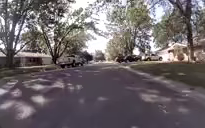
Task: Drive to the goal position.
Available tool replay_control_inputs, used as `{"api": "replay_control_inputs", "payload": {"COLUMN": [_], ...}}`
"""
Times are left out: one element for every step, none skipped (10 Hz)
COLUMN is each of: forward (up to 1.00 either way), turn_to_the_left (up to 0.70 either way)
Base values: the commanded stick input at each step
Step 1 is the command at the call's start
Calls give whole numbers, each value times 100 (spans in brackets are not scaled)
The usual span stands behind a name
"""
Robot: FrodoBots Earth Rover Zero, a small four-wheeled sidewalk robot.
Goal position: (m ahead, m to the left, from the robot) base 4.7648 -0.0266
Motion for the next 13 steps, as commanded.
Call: {"api": "replay_control_inputs", "payload": {"forward": [69, 69, 69, 69, 69, 69, 69, 69, 69, 69, 69, 69, 69], "turn_to_the_left": [3, 3, 3, 3, 3, 3, 3, 3, 3, 3, 3, 3, 3]}}
